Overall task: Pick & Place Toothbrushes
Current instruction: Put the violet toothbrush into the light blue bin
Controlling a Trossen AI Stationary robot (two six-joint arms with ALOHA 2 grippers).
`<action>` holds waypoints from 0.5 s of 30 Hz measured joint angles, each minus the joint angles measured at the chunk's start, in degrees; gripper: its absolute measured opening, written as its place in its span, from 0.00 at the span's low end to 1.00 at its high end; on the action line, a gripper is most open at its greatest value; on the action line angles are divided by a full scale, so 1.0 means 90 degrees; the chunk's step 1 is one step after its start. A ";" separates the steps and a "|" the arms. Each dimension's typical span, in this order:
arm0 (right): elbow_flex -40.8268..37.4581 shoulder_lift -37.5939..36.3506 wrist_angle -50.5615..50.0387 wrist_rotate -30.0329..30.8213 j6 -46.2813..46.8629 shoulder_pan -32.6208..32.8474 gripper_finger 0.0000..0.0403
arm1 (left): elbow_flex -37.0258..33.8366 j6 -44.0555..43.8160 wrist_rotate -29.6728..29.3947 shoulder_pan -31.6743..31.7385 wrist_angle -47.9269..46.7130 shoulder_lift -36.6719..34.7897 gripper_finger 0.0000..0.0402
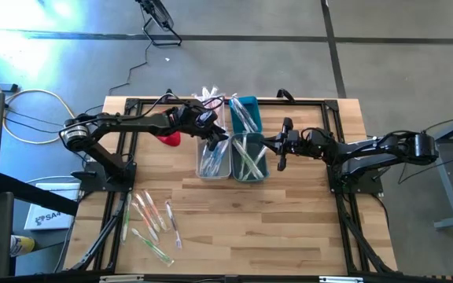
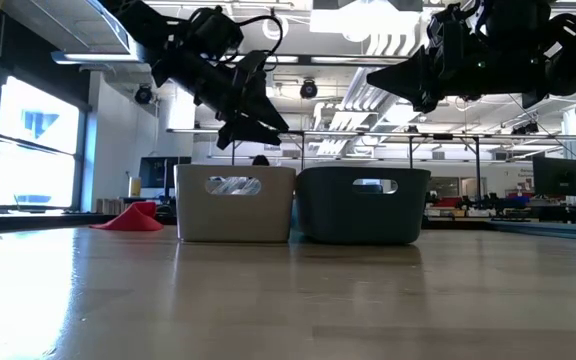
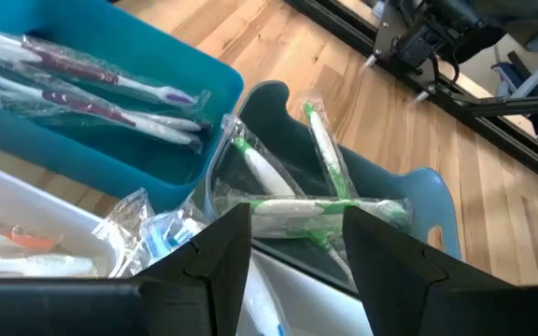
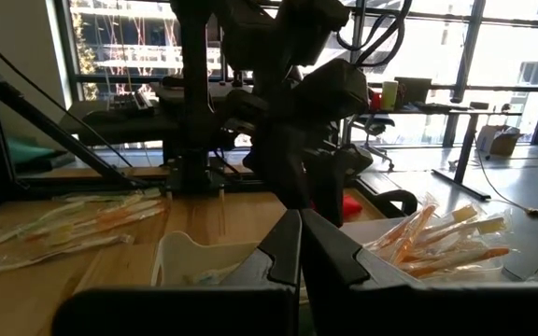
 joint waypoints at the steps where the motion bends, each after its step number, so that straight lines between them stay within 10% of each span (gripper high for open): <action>1: 0.0000 0.0000 0.0000 0.0000 0.0000 0.0001 0.00 | 0.0002 0.0003 0.0003 0.0000 -0.0058 -0.0001 0.42; 15: -0.0001 0.0000 -0.0026 -0.0002 0.0000 -0.0001 0.00 | -0.0137 0.0022 -0.1288 -0.1020 -0.2127 -0.0483 0.42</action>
